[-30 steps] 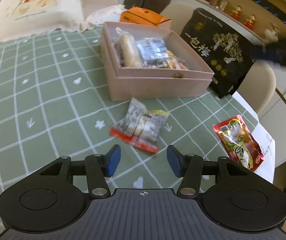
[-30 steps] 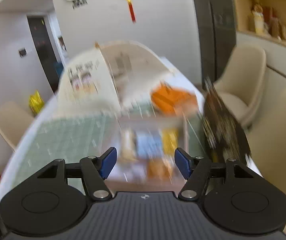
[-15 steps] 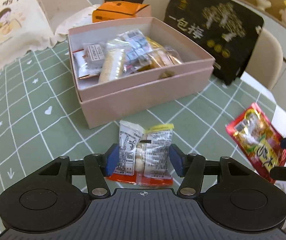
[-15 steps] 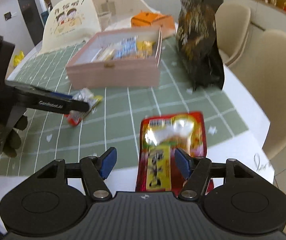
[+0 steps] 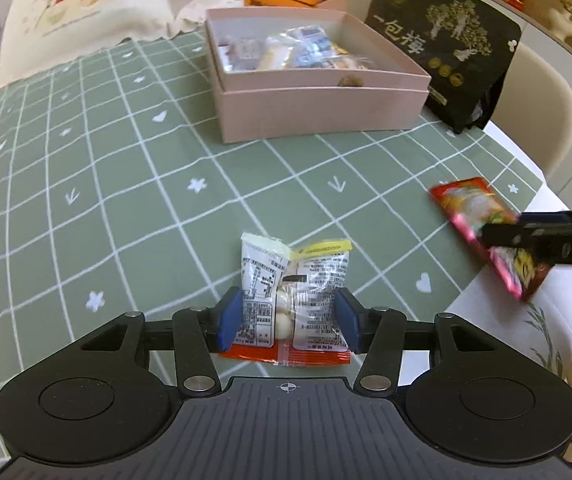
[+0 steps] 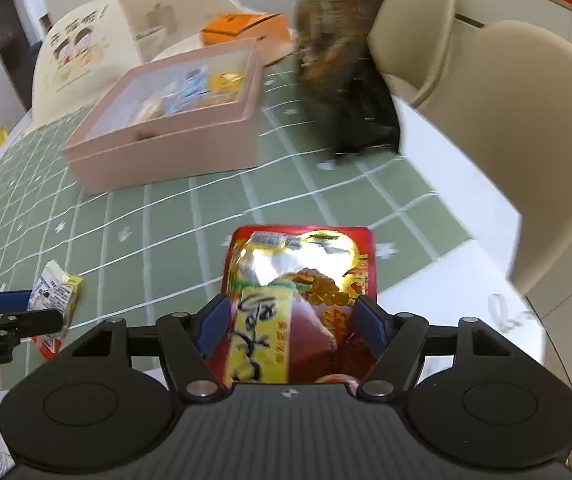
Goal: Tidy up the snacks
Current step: 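Grasp the red snack bag with right tool while left tool grasps the white-orange candy packet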
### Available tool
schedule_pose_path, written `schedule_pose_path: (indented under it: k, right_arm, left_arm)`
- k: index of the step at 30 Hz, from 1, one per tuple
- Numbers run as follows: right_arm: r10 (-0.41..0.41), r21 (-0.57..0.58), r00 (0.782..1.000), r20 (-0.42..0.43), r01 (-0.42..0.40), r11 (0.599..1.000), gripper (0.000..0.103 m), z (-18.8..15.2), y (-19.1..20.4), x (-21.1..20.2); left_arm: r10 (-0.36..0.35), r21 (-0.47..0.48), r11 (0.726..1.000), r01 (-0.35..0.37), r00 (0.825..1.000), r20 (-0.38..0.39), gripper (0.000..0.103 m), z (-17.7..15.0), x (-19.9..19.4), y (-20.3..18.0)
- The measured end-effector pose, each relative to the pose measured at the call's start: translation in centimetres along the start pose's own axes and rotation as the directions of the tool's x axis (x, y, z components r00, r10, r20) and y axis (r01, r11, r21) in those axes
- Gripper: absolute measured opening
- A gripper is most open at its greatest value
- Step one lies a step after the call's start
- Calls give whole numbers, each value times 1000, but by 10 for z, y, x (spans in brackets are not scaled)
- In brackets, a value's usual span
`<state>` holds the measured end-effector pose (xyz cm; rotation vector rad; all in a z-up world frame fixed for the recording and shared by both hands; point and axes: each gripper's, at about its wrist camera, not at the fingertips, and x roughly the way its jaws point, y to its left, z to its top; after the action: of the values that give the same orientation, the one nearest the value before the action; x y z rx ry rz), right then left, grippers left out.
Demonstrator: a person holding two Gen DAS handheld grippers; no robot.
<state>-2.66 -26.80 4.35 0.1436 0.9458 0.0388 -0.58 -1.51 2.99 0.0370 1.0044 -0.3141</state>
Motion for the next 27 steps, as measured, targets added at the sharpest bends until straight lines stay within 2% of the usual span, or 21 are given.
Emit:
schedule_pose_path:
  k: [4, 7, 11, 15, 19, 21, 23, 27]
  right_arm:
    - [85, -149, 996, -18, -87, 985, 70, -4, 44, 4]
    - [103, -220, 995, -8, -102, 970, 70, -5, 66, 4]
    - [123, -237, 992, 16, -116, 965, 69, -4, 63, -6]
    - [150, -325, 988, -44, -156, 933, 69, -15, 51, -14]
    - [106, -477, 994, -29, -107, 872, 69, -35, 51, -27]
    - [59, -525, 998, 5, -48, 850, 69, -41, 57, -26]
    - [24, -501, 999, 49, 4, 866, 70, -39, 59, -20]
    - [10, -335, 996, 89, 20, 942, 70, -17, 49, -7]
  left_arm:
    - [9, -9, 1000, -9, 1000, -4, 56, -3, -3, 3]
    - [17, -6, 1000, -17, 1000, -11, 56, -4, -5, 4]
    - [15, -7, 1000, -15, 1000, -10, 56, -6, -6, 4]
    - [11, -15, 1000, -11, 1000, -7, 57, -8, -7, 6]
    - [19, -15, 1000, -19, 1000, -5, 57, -8, -7, 5]
    - [24, -12, 1000, -25, 1000, -5, 58, -8, -6, 3]
    - [27, -10, 1000, -27, 1000, -6, 58, -8, -6, 3]
    - [26, -13, 1000, -26, 1000, -4, 58, -8, -6, 4]
